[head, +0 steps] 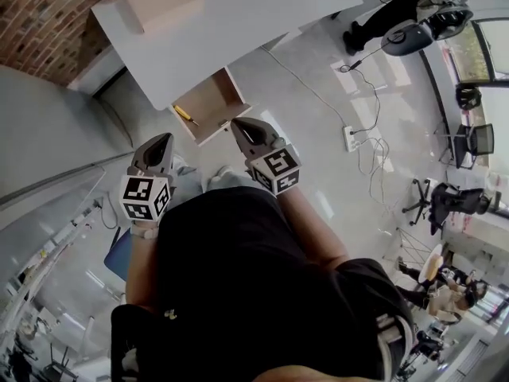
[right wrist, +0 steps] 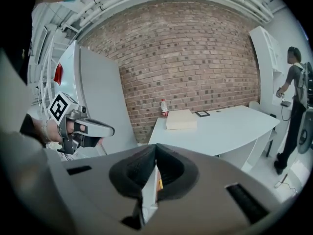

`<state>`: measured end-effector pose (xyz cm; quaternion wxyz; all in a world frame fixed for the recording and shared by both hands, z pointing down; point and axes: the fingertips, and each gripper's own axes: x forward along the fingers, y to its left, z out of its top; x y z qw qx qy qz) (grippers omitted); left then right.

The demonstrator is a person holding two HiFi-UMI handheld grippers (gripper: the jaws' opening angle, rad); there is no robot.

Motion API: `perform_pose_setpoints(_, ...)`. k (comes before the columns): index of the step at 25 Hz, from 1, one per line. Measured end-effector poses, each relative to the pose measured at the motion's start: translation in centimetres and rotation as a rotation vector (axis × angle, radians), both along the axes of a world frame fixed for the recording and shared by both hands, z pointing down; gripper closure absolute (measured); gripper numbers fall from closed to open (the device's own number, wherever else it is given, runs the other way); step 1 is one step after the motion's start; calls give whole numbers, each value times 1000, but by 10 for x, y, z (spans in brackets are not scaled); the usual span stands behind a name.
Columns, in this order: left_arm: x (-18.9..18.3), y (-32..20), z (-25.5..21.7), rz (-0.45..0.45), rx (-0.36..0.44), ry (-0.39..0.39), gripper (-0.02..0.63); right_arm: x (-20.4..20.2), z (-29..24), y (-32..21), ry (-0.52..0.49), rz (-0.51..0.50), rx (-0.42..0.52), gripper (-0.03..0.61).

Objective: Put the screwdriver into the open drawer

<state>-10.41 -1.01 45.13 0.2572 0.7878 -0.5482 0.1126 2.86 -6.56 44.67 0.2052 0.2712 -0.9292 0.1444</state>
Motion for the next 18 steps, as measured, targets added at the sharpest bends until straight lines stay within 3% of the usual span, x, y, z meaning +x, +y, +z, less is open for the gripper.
perform_pose_setpoints(3,9,-7,-22,28,36,34,611,13,-19,-1,-12,27,24,568)
perform_pose_setpoints(18,59,-40,-107,152,183,35,611,67,-94,-9,-109,102,112,568)
